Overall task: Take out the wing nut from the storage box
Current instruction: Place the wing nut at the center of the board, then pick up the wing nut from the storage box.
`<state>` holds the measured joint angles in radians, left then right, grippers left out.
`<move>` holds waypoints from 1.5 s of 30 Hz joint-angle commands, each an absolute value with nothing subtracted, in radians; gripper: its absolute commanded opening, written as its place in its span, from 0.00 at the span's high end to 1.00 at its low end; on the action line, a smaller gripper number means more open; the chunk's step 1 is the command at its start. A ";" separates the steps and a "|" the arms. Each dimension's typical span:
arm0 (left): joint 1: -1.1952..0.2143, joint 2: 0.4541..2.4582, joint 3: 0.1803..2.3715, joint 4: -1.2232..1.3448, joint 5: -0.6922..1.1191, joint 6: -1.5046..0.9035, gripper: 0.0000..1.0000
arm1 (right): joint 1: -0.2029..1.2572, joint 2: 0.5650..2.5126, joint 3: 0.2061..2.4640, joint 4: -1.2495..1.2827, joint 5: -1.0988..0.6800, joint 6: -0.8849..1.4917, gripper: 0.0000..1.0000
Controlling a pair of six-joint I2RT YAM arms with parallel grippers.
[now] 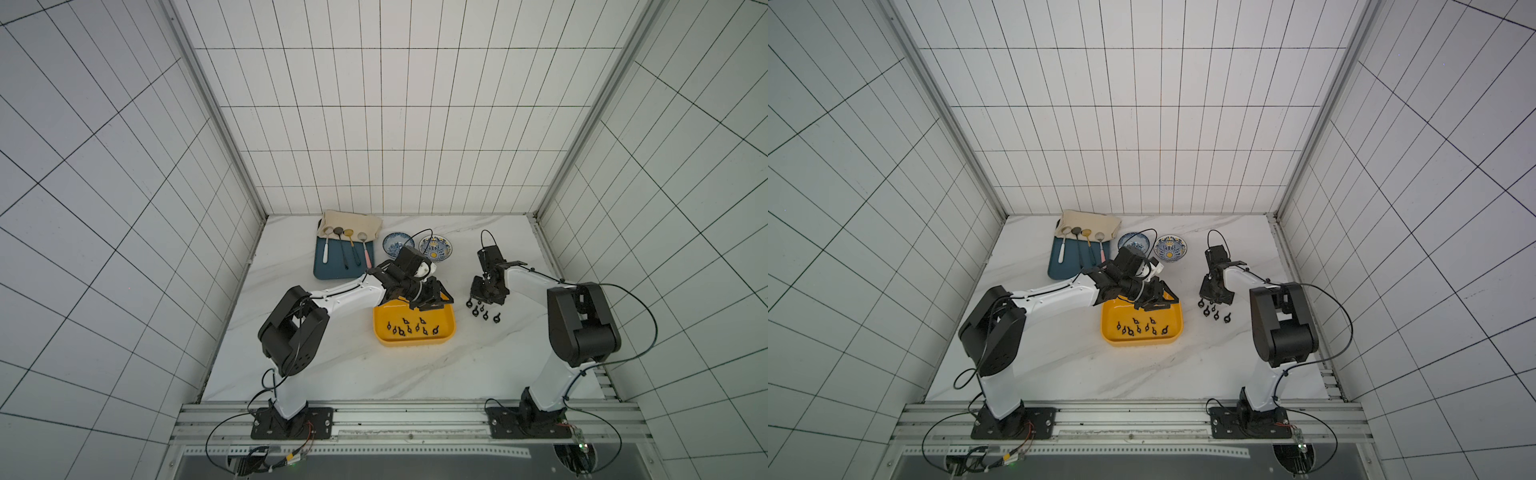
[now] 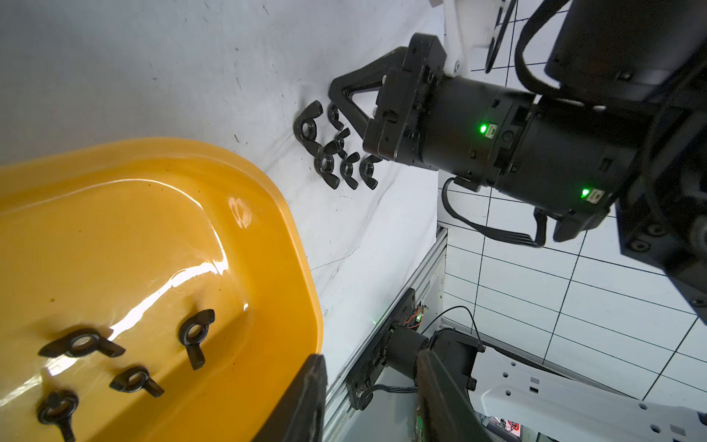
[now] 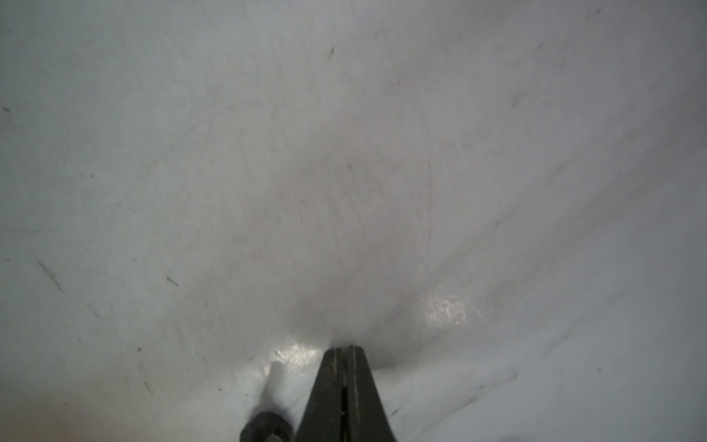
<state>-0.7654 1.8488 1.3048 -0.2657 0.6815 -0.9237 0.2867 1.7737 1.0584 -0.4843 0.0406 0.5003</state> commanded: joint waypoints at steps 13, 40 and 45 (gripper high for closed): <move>-0.730 1.831 1.268 -0.249 0.694 -0.904 0.58 | 0.278 1.731 1.092 -0.526 0.065 0.483 0.77; -0.341 1.568 0.949 -0.292 0.743 -0.833 0.57 | 0.866 1.762 1.231 -0.568 0.003 0.554 0.73; -0.341 1.564 0.947 -0.292 0.749 -0.831 0.57 | 0.867 1.806 1.238 -0.565 0.011 0.551 0.73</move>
<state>-0.3405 1.5776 0.9524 -0.3099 0.7345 -0.8509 0.8593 1.7870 1.1778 -0.5705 0.0113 0.5434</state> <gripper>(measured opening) 0.426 0.274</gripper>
